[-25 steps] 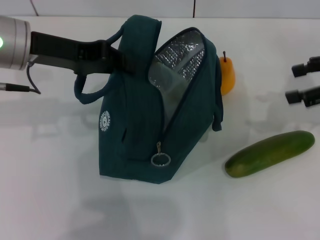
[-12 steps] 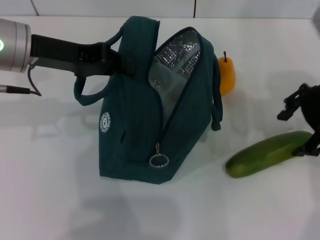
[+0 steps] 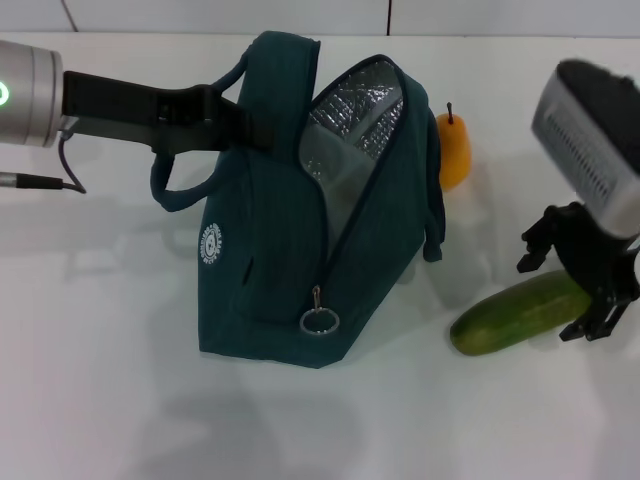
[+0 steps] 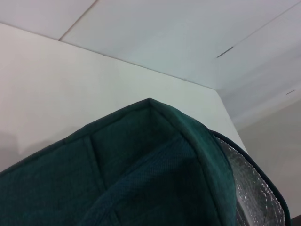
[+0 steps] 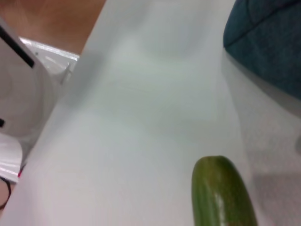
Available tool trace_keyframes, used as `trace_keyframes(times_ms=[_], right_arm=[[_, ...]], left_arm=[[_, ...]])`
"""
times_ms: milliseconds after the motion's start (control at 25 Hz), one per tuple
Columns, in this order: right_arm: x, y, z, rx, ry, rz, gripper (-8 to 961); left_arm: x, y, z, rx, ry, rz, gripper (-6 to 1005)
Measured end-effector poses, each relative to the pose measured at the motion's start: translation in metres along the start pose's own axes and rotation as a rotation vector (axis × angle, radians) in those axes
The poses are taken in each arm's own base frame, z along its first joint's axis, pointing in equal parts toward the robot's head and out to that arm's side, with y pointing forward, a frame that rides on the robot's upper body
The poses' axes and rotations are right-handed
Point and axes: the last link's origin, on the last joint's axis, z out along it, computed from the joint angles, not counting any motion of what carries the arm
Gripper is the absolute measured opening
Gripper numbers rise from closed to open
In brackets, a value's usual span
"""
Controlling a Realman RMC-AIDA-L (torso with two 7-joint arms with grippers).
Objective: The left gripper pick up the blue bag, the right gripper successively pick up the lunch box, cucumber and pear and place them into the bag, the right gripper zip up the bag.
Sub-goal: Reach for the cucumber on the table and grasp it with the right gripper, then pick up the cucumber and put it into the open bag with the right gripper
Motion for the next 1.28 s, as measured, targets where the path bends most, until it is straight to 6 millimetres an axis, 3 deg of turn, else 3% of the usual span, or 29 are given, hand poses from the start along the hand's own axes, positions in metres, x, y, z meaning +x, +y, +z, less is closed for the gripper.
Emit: trace_keyframes(times_ms=[240, 960, 1280], right_arm=[[-0.003, 0.002, 0.017, -0.005, 0.048, -0.05, 841], [-0.002, -0.001, 0.041, 0.013, 0.063, -0.075, 841], [-0.006, -0.008, 0.03, 0.06, 0.073, -0.047, 658]], left_arm=[[-0.001, 0.0, 0.0, -0.001, 0.001, -0.002, 66], [-0.001, 0.0, 0.0, -0.003, -0.002, 0.002, 67], [-0.001, 0.0, 0.0, -0.01, 0.006, 0.001, 67]])
